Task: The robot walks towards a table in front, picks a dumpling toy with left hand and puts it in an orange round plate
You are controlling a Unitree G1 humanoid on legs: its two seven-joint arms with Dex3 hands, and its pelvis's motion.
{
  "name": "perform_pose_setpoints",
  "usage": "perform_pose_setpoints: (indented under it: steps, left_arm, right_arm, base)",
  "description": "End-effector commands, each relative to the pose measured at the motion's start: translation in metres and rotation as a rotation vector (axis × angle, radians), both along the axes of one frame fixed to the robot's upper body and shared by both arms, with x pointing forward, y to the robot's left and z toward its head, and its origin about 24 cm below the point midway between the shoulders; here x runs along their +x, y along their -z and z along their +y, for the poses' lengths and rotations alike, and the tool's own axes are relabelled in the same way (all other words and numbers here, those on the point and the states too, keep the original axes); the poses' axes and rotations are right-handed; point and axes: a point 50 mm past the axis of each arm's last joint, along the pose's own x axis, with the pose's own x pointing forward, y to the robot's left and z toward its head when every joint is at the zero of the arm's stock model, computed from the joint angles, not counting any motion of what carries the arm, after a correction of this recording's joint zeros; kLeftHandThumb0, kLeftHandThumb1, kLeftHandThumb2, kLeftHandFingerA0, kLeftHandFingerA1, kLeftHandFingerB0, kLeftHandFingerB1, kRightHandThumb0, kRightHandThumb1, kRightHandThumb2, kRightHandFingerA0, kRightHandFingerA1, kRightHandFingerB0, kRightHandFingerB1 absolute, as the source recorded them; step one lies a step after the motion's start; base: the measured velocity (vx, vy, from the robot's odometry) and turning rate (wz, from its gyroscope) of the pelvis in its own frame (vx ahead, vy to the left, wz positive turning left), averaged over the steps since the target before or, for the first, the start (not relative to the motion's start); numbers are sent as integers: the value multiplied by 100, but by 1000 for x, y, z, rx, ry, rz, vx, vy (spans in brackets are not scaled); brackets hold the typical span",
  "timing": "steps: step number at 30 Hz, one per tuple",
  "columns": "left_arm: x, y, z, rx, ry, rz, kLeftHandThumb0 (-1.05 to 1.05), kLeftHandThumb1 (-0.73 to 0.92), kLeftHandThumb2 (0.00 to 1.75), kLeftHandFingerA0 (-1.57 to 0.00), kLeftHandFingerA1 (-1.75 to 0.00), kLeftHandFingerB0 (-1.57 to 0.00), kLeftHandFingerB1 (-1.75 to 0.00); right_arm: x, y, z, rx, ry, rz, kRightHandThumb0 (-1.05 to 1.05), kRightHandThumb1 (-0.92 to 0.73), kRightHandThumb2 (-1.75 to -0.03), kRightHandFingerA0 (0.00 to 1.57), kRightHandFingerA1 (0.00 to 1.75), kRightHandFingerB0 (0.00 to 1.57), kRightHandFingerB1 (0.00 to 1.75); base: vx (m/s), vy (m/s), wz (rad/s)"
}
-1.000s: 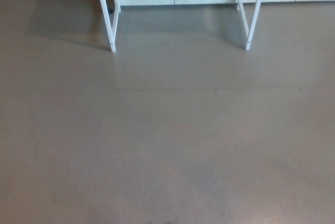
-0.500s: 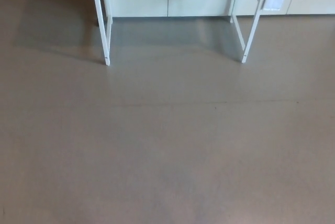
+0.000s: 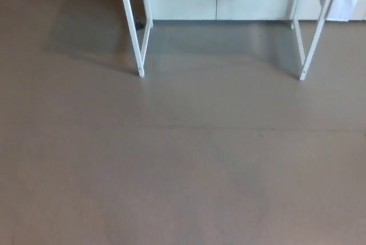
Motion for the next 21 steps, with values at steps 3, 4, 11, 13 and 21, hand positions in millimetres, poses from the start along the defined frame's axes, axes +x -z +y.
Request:
perform_pose_setpoints:
  steps: [3, 4, 11, 13, 21]
  left_arm:
    - [9, -2, 3, 45, 27, -49, -28, 60, 58, -78, -84, -37, -33]
    - [8, -2, 3, 44, 25, -49, -28, 60, 58, -78, -84, -37, -33]
    - [8, -1, 2, 40, 5, -55, -26, 59, 58, -80, -84, -38, -33]
    - [7, -2, 2, 44, 8, -55, -27, 58, 57, -82, -84, -38, -33]
    - [5, -1, 2, 60, 30, -39, -32, 58, 58, -78, -76, -38, -33]
  right_arm:
    - [-1, 1, 2, -1, -34, 13, -52, -54, -79, 69, 57, 34, 44]
    - [-1, 1, 2, -1, -34, 16, -52, -54, -79, 69, 57, 34, 44]
    - [0, 1, 3, 6, -32, 5, -49, -53, -78, 71, 58, 35, 44]
    - [-1, 2, 4, 7, -33, 6, -50, -53, -78, 71, 58, 35, 45]
    - [-2, 2, 4, 15, -29, 11, -52, -54, -80, 67, 56, 32, 44]
  base:
    - [334, 58, -23]
    - [523, 152, -32]
    - [639, 104, -37]
    - [594, 79, 3]
    - [415, -65, 23]
